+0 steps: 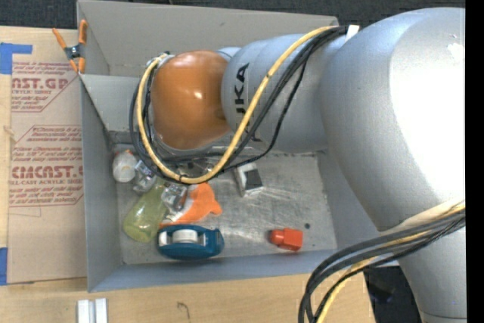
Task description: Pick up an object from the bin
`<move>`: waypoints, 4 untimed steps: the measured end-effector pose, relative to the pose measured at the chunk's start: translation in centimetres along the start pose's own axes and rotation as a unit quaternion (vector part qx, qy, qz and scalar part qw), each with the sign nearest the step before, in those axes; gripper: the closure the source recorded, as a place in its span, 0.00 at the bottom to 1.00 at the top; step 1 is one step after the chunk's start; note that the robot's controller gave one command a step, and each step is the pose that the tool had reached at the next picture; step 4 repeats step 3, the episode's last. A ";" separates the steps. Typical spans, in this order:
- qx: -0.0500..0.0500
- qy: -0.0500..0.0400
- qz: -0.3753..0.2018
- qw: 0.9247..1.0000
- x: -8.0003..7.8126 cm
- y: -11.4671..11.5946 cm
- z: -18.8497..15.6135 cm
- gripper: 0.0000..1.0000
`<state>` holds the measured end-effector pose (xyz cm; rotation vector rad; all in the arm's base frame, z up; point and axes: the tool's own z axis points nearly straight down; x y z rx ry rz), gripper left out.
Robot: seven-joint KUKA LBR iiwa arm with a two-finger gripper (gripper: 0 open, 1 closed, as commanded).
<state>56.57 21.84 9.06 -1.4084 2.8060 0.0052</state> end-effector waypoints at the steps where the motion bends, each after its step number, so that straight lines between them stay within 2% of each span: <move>1: 0.000 0.000 0.000 1.000 0.0 0.0 0.0 1.00; 4: 0.000 0.000 0.000 1.000 0.0 0.0 0.0 1.00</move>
Offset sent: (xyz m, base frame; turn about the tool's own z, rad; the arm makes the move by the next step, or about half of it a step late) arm 0.0000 0.0000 0.0000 0.0000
